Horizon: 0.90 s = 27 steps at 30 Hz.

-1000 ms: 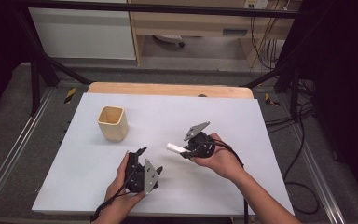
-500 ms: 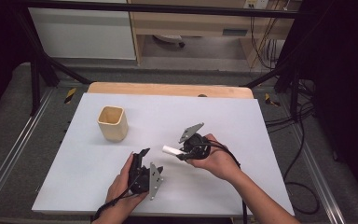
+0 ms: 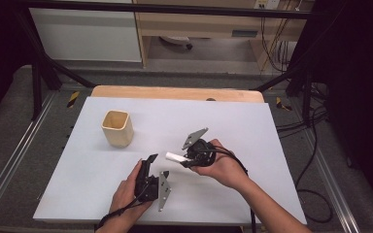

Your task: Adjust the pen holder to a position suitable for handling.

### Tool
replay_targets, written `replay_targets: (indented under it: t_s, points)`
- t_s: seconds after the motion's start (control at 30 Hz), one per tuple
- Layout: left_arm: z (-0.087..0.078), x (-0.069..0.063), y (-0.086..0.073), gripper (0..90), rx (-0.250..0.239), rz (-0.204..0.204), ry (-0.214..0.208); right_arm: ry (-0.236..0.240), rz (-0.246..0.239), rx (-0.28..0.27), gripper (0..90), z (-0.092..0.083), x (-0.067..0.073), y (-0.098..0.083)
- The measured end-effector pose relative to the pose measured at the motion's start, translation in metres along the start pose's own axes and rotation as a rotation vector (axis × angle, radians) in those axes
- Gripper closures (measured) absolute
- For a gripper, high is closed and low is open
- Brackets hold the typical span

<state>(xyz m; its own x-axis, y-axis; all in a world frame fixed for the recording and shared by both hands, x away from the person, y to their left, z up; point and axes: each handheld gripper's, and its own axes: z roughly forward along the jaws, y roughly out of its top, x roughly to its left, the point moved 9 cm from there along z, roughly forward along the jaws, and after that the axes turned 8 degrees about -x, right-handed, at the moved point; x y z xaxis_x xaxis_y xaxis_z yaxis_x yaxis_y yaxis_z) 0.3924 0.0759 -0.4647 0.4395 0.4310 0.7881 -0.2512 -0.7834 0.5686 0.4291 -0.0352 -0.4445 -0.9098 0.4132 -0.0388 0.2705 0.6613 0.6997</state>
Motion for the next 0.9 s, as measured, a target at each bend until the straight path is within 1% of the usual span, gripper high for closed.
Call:
replay_targets:
  t_s: [0.1, 0.2, 0.27, 0.37, 0.53, 0.67, 0.9]
  points:
    - [-0.0008, 0.0012, 0.001, 28.6, 0.001, 0.026, 0.012, -0.003, -0.008, -0.007, 71.2, -0.001, 0.0009, 0.0027]
    - [-0.0015, 0.0021, 0.0026, 30.0, -0.008, 0.03, 0.018, -0.004, -0.005, -0.008, 71.2, -0.0017, 0.0023, 0.0041]
    - [-0.002, 0.0028, 0.0031, 30.5, -0.01, 0.035, 0.023, -0.003, -0.014, -0.009, 71.2, -0.0013, 0.0027, 0.0047]
    - [-0.0023, 0.0037, 0.0032, 31.5, -0.009, 0.047, 0.033, 0.0, -0.015, -0.005, 71.3, -0.0009, 0.0037, 0.0052]
    - [-0.0021, 0.0036, 0.0028, 32.2, -0.006, 0.062, 0.038, 0.006, -0.018, -0.002, 71.2, -0.0001, 0.0068, 0.0066]
    - [-0.0018, 0.0036, 0.0031, 32.5, -0.007, 0.083, 0.047, 0.005, -0.026, -0.002, 71.2, 0.0006, 0.0075, 0.0076]
    - [-0.002, 0.0042, 0.0037, 33.2, -0.005, 0.108, 0.058, 0.01, -0.024, -0.003, 71.2, 0.0018, 0.009, 0.0082]
